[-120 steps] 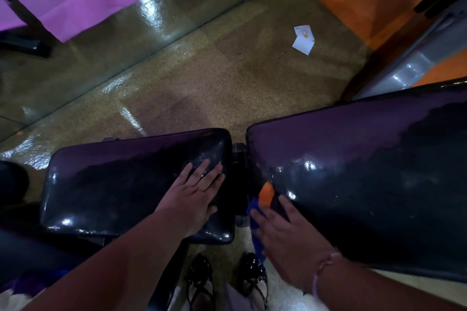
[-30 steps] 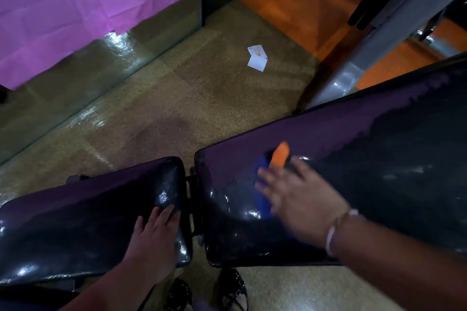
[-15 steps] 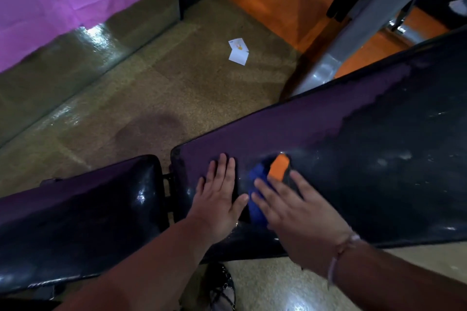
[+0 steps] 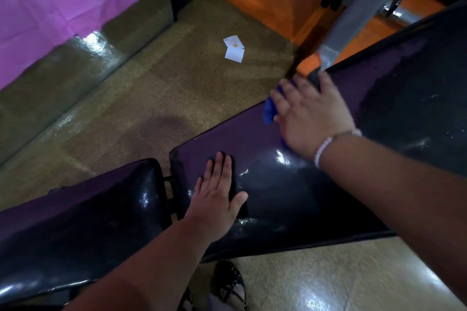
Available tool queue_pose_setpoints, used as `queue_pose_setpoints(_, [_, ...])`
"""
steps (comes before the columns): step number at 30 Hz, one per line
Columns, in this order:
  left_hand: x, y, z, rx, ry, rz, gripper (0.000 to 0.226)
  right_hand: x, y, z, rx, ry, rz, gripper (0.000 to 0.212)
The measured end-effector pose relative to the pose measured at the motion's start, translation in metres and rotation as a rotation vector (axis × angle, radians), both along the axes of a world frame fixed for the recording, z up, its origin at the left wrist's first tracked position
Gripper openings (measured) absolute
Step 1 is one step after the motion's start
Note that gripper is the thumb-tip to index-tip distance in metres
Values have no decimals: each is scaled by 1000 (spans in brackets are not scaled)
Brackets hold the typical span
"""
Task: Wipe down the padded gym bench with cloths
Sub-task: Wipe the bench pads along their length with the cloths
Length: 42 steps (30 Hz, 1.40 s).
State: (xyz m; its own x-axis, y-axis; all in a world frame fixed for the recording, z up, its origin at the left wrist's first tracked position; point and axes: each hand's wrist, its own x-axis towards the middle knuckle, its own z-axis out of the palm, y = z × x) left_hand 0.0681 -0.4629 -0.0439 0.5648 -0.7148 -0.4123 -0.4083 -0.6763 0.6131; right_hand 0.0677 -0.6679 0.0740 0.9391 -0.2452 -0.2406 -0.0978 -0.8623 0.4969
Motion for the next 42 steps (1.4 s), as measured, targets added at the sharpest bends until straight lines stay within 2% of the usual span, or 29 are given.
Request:
queue_pose_setpoints(4, [3, 0, -1, 7, 17, -29, 73, -65, 54, -40, 128, 98, 230, 62])
queue_pose_setpoints(8, [4, 1, -2, 6, 12, -58, 74, -107, 66, -47, 268, 200, 271, 61])
queue_pose_setpoints(10, [4, 0, -2, 1, 23, -45, 75, -103, 48, -31, 289, 127, 232, 59])
queue_pose_setpoints(12, [5, 0, 0, 1, 35, -33, 76, -87, 16, -6, 209, -16, 143, 57])
queue_pose_setpoints(15, [5, 0, 3, 7, 25, -33, 77, -58, -32, 29, 37, -187, -147, 54])
queue_pose_setpoints(17, [3, 0, 2, 3, 21, -30, 77, -41, -39, 35, -5, -274, -295, 55])
queue_pose_setpoints(20, [3, 0, 1, 7, 25, -19, 77, -24, -8, 11, 13, -238, -243, 55])
queue_pose_setpoints(24, [4, 2, -2, 15, 12, -23, 81, -23, 46, -28, 145, 5, -53, 63])
queue_pose_setpoints(27, [3, 2, -1, 5, 4, -17, 77, -26, 53, -35, 143, 66, -18, 61])
queue_pose_setpoints(30, [3, 1, 0, -9, 3, -14, 76, -28, 29, -18, 170, 3, -23, 57])
queue_pose_setpoints(32, [3, 2, 0, -1, 3, -19, 76, -27, -4, 12, 83, -180, -67, 53])
queue_pose_setpoints(35, [3, 2, 0, 19, -2, -38, 77, -34, -85, 62, -117, -385, -268, 47])
queue_pose_setpoints(37, [3, 2, 0, 29, -5, -50, 79, -43, -126, 90, -109, -449, -517, 50])
queue_pose_setpoints(40, [3, 1, 0, 23, -4, -38, 84, -34, -125, 81, -111, -347, -531, 47])
queue_pose_setpoints(42, [3, 1, 1, 29, -3, -38, 85, -18, -89, 58, -126, -339, -425, 49])
